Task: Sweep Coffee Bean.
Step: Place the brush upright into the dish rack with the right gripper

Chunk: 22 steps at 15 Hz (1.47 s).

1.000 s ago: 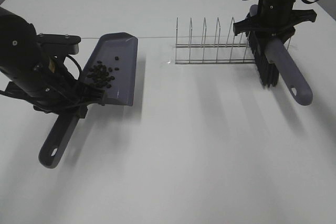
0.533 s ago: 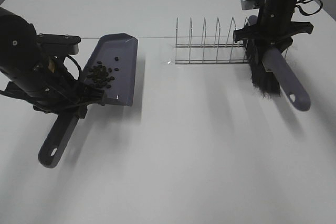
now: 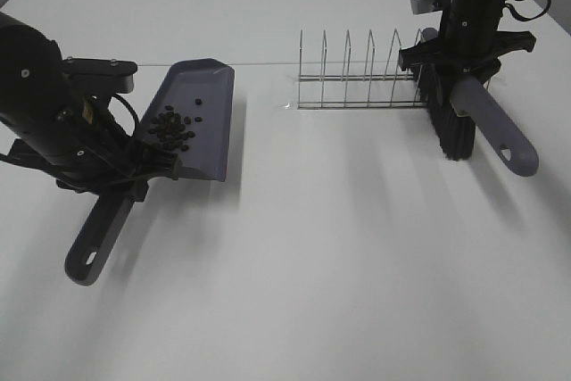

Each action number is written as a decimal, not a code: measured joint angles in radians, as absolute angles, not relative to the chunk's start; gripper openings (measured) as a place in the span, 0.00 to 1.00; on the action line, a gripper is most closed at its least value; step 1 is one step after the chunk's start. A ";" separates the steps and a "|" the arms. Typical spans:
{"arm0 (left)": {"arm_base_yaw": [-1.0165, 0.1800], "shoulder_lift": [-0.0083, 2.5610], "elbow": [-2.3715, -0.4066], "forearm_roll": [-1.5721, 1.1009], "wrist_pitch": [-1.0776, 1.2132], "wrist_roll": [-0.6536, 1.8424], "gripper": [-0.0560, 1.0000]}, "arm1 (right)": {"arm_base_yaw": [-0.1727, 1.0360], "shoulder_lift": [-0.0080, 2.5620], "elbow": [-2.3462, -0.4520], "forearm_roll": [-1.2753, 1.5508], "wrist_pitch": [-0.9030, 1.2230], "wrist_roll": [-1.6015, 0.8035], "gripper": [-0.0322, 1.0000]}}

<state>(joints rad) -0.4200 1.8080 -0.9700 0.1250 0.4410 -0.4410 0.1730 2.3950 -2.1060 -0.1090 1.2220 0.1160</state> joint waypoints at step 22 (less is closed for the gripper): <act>-0.420 1.808 -0.970 0.126 0.432 -0.441 0.40 | 0.173 2.395 -2.231 -0.139 1.197 0.238 0.82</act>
<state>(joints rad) -0.4200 1.8080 -0.9700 0.1260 0.4320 -0.4410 0.1730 2.3950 -2.2310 -0.1390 1.1970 0.2380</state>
